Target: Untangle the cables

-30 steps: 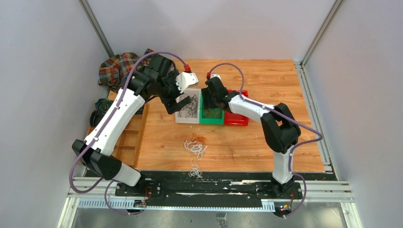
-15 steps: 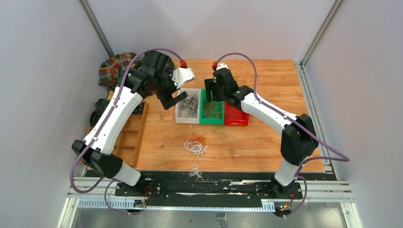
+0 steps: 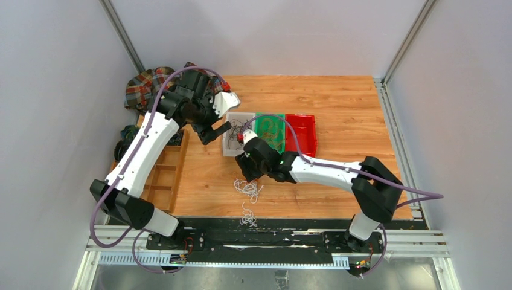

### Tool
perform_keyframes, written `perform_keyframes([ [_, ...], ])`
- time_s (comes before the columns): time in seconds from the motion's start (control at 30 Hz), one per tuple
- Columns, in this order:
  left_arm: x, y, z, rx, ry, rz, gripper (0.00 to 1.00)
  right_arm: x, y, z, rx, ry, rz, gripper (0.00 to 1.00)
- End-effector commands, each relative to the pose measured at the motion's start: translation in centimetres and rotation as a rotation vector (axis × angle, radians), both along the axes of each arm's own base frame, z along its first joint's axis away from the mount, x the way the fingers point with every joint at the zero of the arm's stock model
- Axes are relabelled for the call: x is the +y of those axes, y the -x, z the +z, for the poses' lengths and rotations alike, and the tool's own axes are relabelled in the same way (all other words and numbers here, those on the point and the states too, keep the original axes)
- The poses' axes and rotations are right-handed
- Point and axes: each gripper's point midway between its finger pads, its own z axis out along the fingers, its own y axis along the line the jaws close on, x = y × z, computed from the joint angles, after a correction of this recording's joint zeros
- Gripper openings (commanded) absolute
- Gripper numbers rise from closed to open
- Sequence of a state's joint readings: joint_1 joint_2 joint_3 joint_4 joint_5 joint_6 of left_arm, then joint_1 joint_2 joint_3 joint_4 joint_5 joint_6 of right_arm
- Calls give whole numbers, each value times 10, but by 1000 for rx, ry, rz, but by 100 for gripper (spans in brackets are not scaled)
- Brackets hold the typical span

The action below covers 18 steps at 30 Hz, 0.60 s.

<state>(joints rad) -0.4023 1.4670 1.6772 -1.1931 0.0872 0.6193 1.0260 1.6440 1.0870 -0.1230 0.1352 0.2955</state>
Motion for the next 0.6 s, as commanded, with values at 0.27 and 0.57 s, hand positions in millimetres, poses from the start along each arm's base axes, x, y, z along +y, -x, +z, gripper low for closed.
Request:
perform_keyframes([
  [0.27, 4, 16, 10, -16, 31, 3, 98, 26, -11, -45, 36, 32, 38, 37],
  [0.57, 3, 17, 12, -20, 40, 1, 98, 17, -27, 5, -52, -40, -2, 1],
])
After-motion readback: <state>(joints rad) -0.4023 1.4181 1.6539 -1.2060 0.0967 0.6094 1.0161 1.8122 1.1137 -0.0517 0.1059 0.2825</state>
